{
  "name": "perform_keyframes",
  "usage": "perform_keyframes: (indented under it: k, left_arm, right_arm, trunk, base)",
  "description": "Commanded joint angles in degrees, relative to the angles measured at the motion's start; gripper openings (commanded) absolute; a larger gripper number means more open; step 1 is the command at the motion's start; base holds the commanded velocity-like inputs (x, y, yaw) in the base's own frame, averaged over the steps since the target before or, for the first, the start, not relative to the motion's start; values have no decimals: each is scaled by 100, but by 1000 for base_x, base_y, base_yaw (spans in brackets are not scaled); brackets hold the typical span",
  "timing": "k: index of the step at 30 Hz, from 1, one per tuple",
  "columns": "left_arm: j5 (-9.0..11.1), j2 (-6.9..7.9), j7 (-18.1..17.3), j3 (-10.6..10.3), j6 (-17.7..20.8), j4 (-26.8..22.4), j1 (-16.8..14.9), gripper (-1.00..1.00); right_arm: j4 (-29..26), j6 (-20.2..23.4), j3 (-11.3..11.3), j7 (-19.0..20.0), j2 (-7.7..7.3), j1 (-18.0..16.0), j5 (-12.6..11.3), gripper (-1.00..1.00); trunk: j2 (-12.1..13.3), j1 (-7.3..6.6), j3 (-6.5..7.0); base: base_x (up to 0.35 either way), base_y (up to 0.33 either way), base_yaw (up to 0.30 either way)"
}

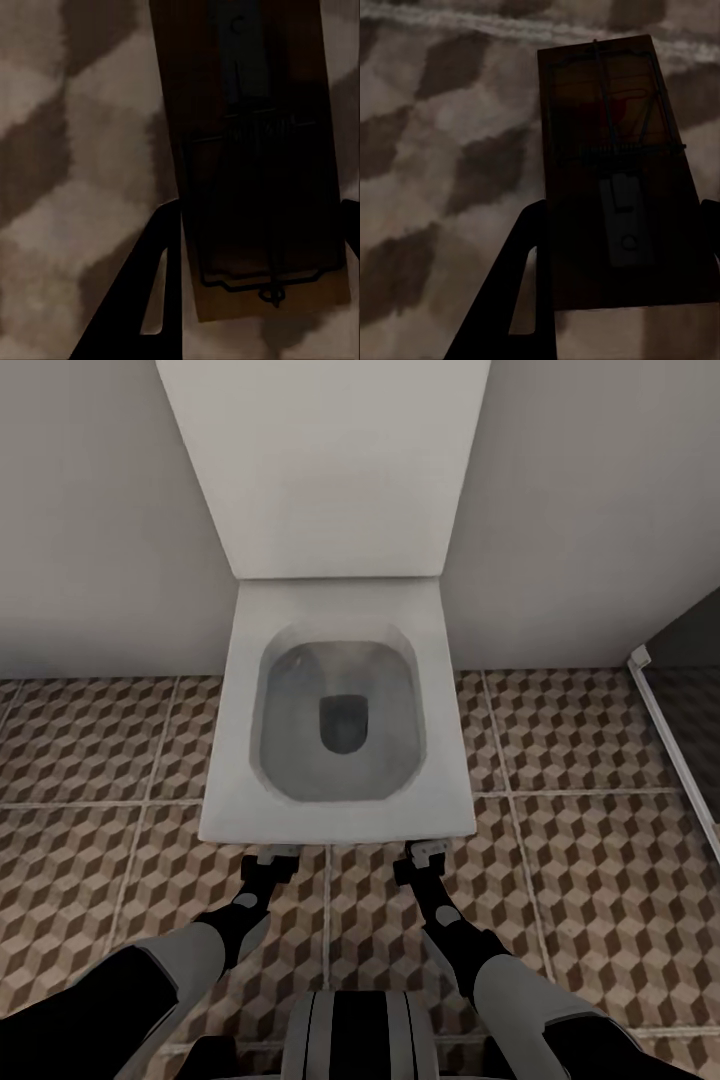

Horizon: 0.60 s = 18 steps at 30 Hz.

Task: Take the four mousetraps from the cabinet in the bathroom and place them on the bathroom floor. Make sure all four end up on the same floor surface, and ensure that at least two of them are either under or directly next to the same bathroom sink.

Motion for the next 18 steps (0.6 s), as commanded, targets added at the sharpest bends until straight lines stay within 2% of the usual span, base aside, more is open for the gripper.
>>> perform_keyframes:
  k: [1,8,18]
  left_arm:
    - [14,-7,36,-48,-24,18,-5,-100]
    - [14,-14,35,-48,-24,18,-2,-100]
    - [14,-14,36,-48,-24,18,25,-100]
  right_arm:
    - [6,33,22,-60,0,-3,53,-100]
    - [6,297,22,-63,0,-3,53,-100]
    - [6,341,22,-63,0,-3,53,-100]
  trunk:
    - [-1,1,-3]
    - [-1,1,-3]
    - [-1,1,-3]
  base:
    - [132,0,0]
    - [67,0,0]
    - [4,0,0]
